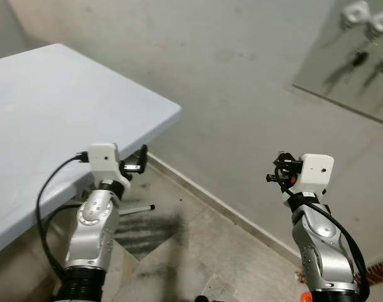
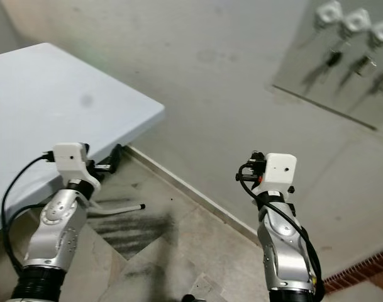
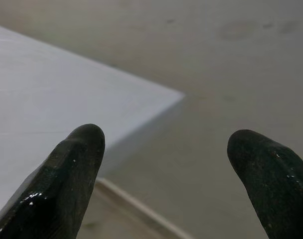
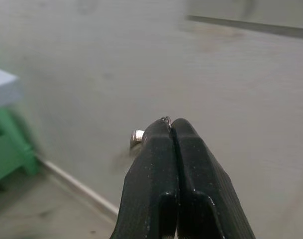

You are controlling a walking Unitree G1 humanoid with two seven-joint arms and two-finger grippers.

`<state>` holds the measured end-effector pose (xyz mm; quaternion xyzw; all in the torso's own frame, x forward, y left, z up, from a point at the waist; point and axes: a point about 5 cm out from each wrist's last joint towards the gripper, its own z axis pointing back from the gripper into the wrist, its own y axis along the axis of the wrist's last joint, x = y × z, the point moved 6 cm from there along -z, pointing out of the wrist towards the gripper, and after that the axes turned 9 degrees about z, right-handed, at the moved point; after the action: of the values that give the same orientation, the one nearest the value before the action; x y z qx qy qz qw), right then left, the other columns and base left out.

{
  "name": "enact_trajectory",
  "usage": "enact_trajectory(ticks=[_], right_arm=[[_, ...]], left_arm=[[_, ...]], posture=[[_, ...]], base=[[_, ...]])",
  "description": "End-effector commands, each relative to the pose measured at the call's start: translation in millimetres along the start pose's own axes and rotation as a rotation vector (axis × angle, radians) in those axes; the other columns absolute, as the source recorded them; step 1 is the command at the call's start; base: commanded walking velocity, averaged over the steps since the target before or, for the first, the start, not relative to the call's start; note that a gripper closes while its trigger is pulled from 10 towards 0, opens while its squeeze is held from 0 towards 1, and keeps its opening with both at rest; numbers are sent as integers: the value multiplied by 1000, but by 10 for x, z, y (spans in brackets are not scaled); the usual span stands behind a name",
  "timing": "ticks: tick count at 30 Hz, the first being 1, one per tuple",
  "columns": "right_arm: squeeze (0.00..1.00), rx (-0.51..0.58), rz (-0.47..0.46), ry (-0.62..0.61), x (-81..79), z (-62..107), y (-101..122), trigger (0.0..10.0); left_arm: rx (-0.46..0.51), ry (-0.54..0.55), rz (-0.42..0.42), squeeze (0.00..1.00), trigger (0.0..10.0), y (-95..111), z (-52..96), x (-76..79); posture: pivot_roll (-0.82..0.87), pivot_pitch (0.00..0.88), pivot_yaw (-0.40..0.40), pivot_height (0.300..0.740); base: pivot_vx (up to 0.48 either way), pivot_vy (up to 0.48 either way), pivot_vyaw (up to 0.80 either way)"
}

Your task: Hang keys on a hook

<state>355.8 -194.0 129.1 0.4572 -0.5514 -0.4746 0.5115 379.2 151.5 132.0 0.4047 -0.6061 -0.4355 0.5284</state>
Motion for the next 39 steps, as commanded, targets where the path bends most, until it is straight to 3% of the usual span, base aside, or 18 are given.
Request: enact_trajectory(ticks=[1, 31, 39], right_arm=[[0, 13, -4, -12, 14, -12, 46, 10000], [0, 36, -17, -1, -6, -8, 93, 10000], [0, 50, -33, 10, -1, 1, 128, 10000]], left_arm=[[-7, -10, -17, 0, 10000, 11, -13, 20], [-16, -23, -2, 0, 10000, -39, -1, 84], [-25, -23, 16, 0, 10000, -85, 7, 114]], posture=[[23, 104, -24, 740], [21, 84, -39, 740], [10, 73, -45, 740]], base=[[0, 0, -688], [0, 0, -690], [0, 0, 0]])
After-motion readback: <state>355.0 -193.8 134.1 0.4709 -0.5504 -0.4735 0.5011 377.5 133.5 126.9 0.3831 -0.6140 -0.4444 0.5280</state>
